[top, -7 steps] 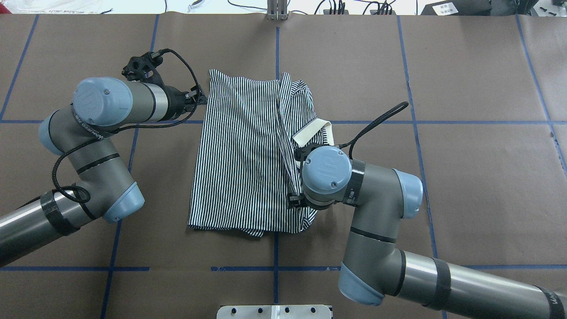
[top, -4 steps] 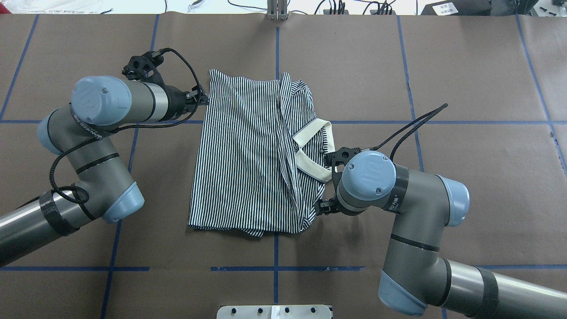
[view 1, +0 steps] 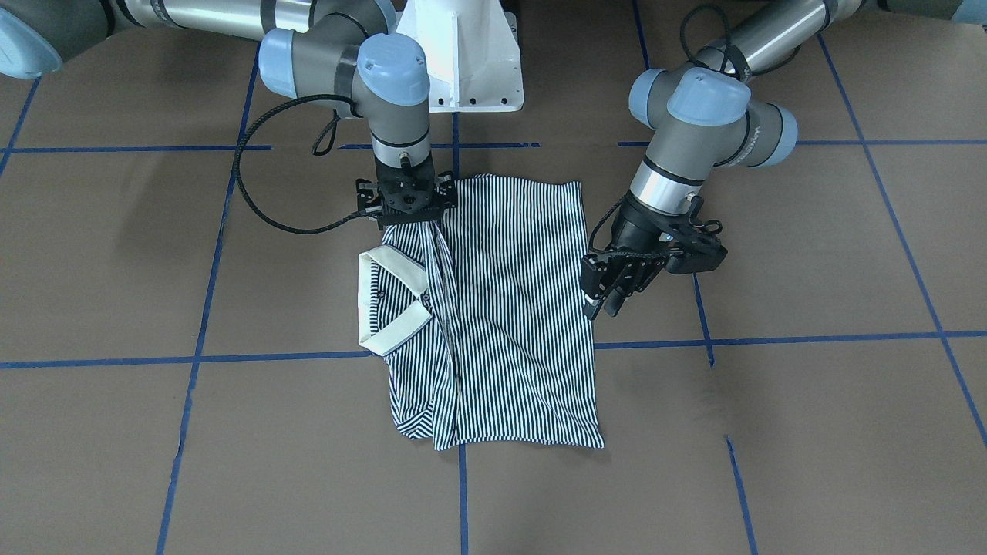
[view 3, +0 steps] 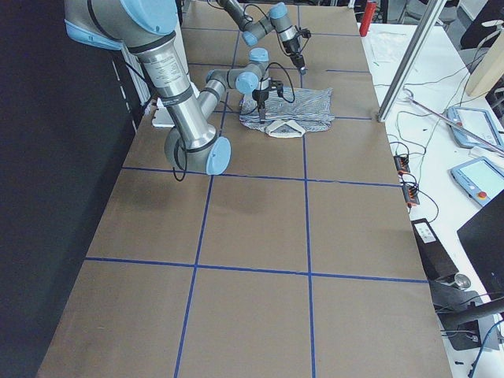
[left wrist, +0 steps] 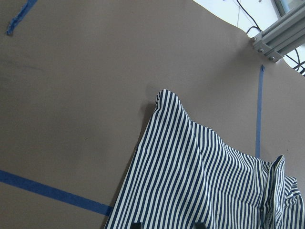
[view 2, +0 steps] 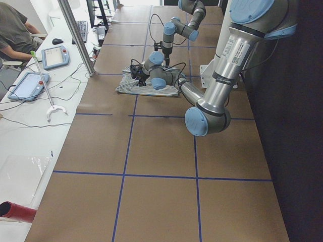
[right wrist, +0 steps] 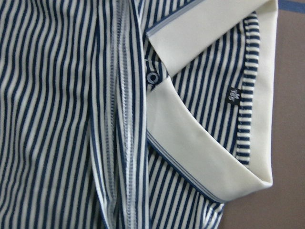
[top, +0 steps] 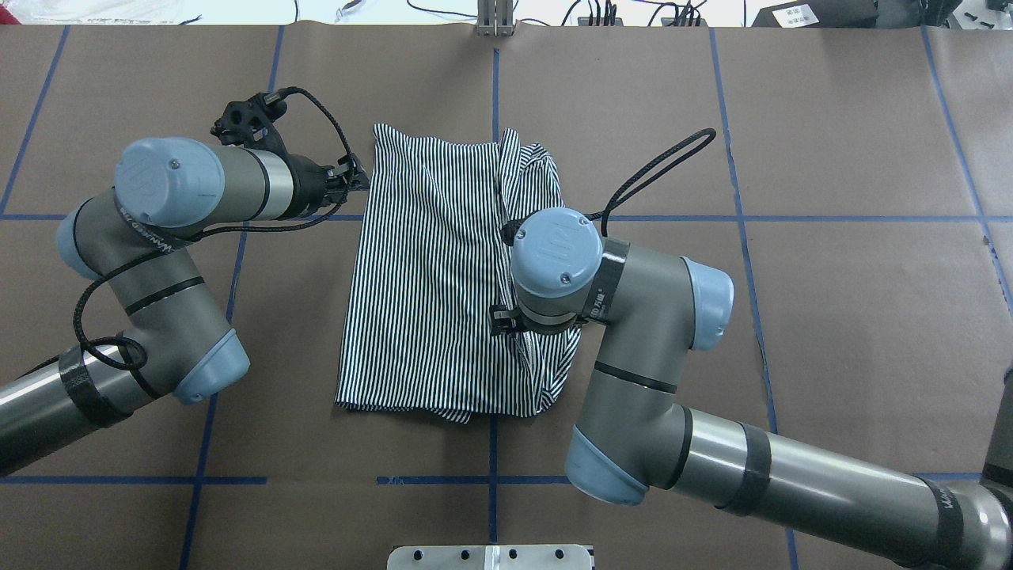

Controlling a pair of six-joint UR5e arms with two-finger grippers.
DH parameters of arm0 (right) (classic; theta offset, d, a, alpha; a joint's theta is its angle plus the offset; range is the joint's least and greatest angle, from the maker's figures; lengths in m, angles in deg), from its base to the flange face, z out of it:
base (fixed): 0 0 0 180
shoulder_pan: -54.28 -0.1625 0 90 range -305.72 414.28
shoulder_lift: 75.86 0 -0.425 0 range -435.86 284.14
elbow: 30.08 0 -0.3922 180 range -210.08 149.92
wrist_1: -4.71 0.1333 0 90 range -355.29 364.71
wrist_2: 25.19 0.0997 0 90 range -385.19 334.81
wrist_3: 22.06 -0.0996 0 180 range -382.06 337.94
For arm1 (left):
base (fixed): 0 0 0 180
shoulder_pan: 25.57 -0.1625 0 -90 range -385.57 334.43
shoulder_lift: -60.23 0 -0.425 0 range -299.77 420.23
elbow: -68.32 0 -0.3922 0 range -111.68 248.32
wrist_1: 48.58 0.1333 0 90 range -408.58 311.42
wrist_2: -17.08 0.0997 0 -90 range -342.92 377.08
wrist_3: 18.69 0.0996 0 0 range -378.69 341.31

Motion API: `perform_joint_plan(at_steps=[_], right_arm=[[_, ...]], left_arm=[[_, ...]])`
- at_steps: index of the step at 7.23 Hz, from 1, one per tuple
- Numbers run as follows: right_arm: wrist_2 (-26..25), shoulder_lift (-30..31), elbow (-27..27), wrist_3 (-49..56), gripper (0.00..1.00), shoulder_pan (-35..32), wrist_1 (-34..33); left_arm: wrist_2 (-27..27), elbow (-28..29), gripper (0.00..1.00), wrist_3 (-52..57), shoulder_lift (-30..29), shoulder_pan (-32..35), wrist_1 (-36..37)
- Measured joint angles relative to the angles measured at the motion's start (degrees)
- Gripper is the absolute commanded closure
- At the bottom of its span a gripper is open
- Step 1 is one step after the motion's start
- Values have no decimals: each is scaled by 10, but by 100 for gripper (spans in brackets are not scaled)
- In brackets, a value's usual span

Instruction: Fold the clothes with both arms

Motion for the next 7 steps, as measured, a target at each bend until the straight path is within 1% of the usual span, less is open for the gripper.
perform_joint_plan(at_steps=[2, 3, 7], right_arm=[[-1, -41, 55, -1, 0, -1, 2], [-2, -51, 75, 2, 0, -3, 2], [-1, -59, 110, 13, 0, -10, 2]], left_arm=[[-2, -5, 52, 0, 5, 0, 0], [-2, -6, 52, 0, 5, 0, 0], [-3, -6, 51, 0, 5, 0, 0]])
